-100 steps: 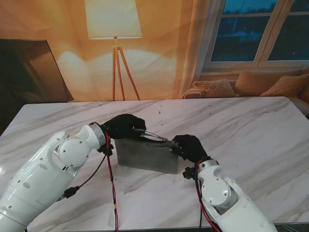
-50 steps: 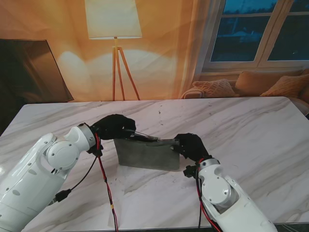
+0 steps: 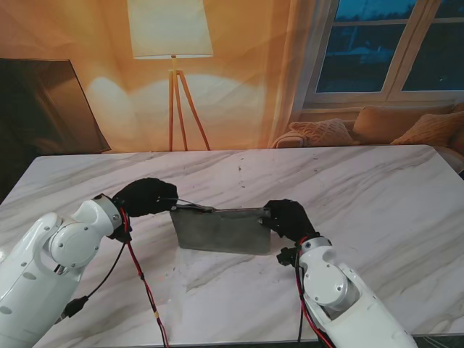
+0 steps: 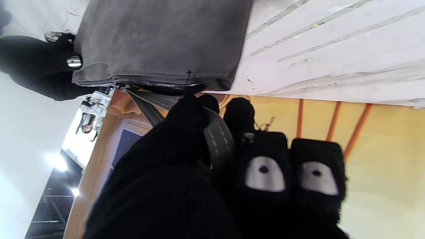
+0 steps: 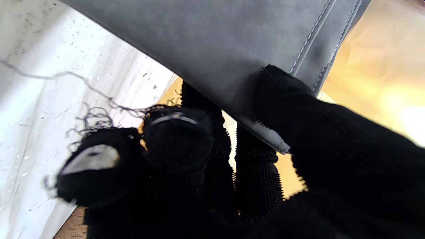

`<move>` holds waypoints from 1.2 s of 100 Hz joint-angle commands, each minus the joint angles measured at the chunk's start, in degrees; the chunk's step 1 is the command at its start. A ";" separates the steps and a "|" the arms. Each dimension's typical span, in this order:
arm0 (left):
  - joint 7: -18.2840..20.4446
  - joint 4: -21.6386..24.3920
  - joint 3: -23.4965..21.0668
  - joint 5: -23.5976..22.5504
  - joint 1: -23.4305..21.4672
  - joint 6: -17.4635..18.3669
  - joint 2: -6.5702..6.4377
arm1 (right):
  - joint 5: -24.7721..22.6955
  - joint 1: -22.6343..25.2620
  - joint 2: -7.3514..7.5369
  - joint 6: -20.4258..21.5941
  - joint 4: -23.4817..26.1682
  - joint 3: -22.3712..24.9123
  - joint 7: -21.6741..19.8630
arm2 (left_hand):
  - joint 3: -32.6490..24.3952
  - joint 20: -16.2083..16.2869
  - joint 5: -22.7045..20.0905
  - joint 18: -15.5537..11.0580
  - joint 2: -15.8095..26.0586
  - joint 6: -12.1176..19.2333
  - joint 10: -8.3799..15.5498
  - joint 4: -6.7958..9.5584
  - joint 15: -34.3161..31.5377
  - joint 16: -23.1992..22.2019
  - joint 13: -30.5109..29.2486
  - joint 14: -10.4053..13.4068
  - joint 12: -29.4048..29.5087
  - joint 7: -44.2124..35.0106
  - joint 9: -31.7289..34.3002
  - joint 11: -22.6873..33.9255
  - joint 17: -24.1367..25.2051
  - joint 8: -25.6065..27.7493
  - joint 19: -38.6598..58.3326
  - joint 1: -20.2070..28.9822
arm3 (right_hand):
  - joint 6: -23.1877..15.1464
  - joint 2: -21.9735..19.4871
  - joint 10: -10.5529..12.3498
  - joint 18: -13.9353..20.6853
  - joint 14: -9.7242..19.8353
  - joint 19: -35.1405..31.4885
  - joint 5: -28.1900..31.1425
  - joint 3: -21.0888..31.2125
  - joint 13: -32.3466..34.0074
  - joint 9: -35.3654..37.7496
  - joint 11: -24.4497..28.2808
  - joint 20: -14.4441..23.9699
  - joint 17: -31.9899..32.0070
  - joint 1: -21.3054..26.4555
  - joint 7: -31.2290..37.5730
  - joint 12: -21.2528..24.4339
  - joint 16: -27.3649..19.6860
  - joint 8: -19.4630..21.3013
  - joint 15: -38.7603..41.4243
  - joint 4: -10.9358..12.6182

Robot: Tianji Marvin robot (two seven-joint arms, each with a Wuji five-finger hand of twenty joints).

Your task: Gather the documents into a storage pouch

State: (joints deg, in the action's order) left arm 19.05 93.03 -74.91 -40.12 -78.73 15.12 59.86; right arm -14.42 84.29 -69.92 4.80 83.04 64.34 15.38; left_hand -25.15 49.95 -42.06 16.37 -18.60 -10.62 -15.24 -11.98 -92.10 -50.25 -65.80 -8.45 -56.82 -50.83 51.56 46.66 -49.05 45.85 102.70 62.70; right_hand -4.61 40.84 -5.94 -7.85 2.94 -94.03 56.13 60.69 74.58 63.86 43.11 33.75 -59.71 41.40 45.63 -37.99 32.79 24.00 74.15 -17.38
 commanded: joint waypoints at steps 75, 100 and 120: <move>-3.33 0.58 -10.18 -5.73 -6.46 -5.39 -0.54 | 0.41 0.08 0.33 -1.81 -0.10 0.45 -1.05 | -8.87 0.94 -6.56 -0.64 3.42 8.91 -0.76 5.88 -2.20 -0.12 -0.80 -0.11 -0.30 -16.29 -1.20 -0.02 0.47 8.80 7.53 11.26 | -3.22 -2.10 -4.87 -0.29 5.75 -0.70 7.51 7.23 1.38 2.24 2.39 -0.34 -1.99 5.86 9.78 -0.64 0.68 4.74 1.78 3.20; -3.21 0.82 -8.64 -3.30 -6.48 -5.82 -0.38 | 1.50 -0.22 0.08 -2.15 0.86 0.41 -0.79 | -9.21 8.26 2.56 2.52 -3.99 7.48 -0.18 3.21 20.28 -2.33 18.64 -10.71 0.20 -0.85 -1.71 -16.73 23.52 -16.67 -15.93 4.56 | -3.36 -3.64 -4.58 0.00 5.91 -0.54 6.34 5.99 1.39 1.70 2.61 -0.34 -1.45 5.52 9.22 -0.70 0.48 4.57 1.40 3.28; -2.44 2.17 -8.51 -3.81 -7.14 -4.64 -0.56 | 1.91 -1.13 -0.12 -2.76 1.62 0.54 -0.46 | -21.75 3.53 10.10 0.62 -4.00 6.19 1.39 5.69 42.68 2.06 36.71 -11.36 19.20 16.83 -18.79 -14.46 43.42 -17.86 -30.02 -19.16 | -2.36 -5.59 -4.96 0.64 6.05 -1.02 4.45 4.89 1.45 1.23 3.45 -0.24 -1.66 4.94 9.10 -0.72 0.49 4.25 1.65 3.59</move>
State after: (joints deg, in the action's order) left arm 15.56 94.11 -83.44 -43.55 -85.28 9.63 59.45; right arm -12.91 83.87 -69.82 2.75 83.76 64.58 15.42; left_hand -43.04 55.56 -34.70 18.40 -24.30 -4.78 -15.16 -9.54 -54.68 -50.28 -33.37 -18.65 -44.08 -39.51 36.88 33.06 -10.82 29.16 75.66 49.51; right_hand -2.54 40.57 -5.97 -7.83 2.94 -94.03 56.14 60.73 74.59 63.86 43.79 33.74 -59.80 41.97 45.99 -38.04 32.87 25.73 74.16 -17.19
